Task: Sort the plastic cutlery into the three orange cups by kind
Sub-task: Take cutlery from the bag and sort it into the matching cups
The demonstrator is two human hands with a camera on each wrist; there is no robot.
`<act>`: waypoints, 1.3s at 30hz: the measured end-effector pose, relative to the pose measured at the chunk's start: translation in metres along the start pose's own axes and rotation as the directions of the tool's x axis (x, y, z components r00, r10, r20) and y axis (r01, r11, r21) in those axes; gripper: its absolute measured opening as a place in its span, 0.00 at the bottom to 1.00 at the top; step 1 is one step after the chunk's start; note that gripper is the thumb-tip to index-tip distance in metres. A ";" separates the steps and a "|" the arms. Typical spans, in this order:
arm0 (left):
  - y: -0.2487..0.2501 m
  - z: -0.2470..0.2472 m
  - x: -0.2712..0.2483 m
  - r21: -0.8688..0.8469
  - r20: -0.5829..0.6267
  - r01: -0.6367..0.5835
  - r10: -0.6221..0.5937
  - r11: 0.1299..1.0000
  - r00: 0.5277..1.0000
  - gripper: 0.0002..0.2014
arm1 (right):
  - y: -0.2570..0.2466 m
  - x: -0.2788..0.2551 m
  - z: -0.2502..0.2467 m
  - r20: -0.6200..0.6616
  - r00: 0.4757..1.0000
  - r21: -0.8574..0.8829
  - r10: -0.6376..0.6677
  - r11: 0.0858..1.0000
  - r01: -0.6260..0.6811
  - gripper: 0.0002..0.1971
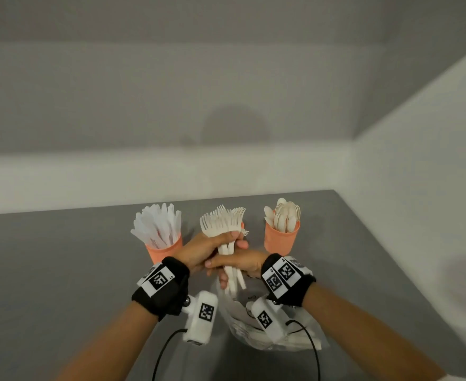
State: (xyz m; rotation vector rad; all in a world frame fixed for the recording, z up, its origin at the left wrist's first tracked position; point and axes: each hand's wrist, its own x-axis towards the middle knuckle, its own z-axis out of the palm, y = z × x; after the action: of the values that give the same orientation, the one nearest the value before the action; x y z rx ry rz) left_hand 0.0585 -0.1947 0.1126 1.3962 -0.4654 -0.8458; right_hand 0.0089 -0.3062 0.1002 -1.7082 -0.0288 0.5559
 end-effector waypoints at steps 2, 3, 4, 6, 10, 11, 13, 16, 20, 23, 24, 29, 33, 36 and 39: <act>-0.001 0.004 0.005 0.025 -0.073 -0.036 0.038 0.999 0.997 0.09 | 0.003 -0.002 -0.004 -0.029 1.000 -0.068 -0.010 0.998 0.007 0.04; -0.001 0.005 0.007 -0.008 -0.114 -0.054 0.052 0.999 0.992 0.08 | 0.004 -0.004 -0.006 -0.071 0.997 -0.112 -0.023 0.994 0.015 0.05; -0.001 0.006 0.009 -0.057 -0.162 -0.071 0.061 0.996 0.985 0.09 | 0.006 -0.006 -0.008 -0.121 0.992 -0.165 -0.032 0.986 0.012 0.10; 0.000 0.004 0.013 -0.156 -0.287 -0.099 0.051 0.983 0.957 0.11 | 0.012 -0.013 -0.016 -0.214 0.977 -0.244 -0.026 0.969 -0.028 0.13; 0.000 -0.015 0.022 -0.327 -0.495 -0.193 0.006 0.925 0.869 0.10 | 0.036 -0.028 -0.036 -0.272 0.953 -0.395 0.135 0.887 -0.238 0.10; 0.000 -0.021 0.024 -0.322 -0.543 -0.207 -0.001 0.924 0.839 0.11 | 0.043 -0.031 -0.038 -0.270 0.946 -0.464 0.179 0.837 -0.291 0.12; 0.000 -0.031 0.027 -0.286 -0.611 -0.223 0.002 0.932 0.792 0.11 | 0.051 -0.039 -0.036 -0.278 0.927 -0.635 0.253 0.676 -0.375 0.11; 0.003 -0.040 0.033 -0.281 -0.635 -0.251 0.017 0.926 0.772 0.13 | 0.066 -0.047 -0.028 -0.307 0.897 -0.738 0.318 0.515 -0.436 0.16; 0.008 -0.047 0.039 -0.262 -0.610 -0.218 0.014 0.940 0.792 0.11 | 0.089 -0.046 -0.018 -0.250 0.838 -0.753 0.484 0.447 -0.483 0.26; 0.013 -0.049 0.042 -0.328 -0.627 -0.242 -0.019 0.913 0.779 0.10 | 0.098 -0.044 -0.015 -0.262 0.820 -0.771 0.510 0.401 -0.496 0.31; 0.015 -0.048 0.044 -0.352 -0.641 -0.268 -0.023 0.897 0.767 0.11 | 0.100 -0.044 -0.013 -0.274 0.822 -0.784 0.499 0.379 -0.491 0.32; 0.030 -0.038 0.060 -0.245 -0.719 -0.365 0.084 0.898 0.690 0.12 | 0.120 -0.038 -0.008 -0.359 0.871 -0.799 0.337 0.371 -0.473 0.19; 0.038 -0.022 0.075 -0.091 -0.720 -0.416 0.228 0.905 0.655 0.12 | 0.183 -0.006 -0.033 -0.395 0.861 -0.770 0.322 0.396 -0.501 0.25; 0.038 -0.014 0.087 0.070 -0.688 -0.414 0.345 0.907 0.639 0.15 | 0.265 0.033 -0.067 -0.375 0.850 -0.776 0.371 0.376 -0.506 0.34; 0.030 -0.011 0.100 0.172 -0.644 -0.406 0.415 0.897 0.643 0.15 | 0.296 0.045 -0.083 -0.343 0.835 -0.737 0.430 0.427 -0.524 0.30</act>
State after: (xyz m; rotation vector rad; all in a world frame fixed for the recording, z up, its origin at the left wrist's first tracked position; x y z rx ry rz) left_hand 0.1377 -0.2638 0.1212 1.4189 -0.2025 0.0699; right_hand -0.0039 -0.4339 -0.1826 -2.7067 0.3560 0.9832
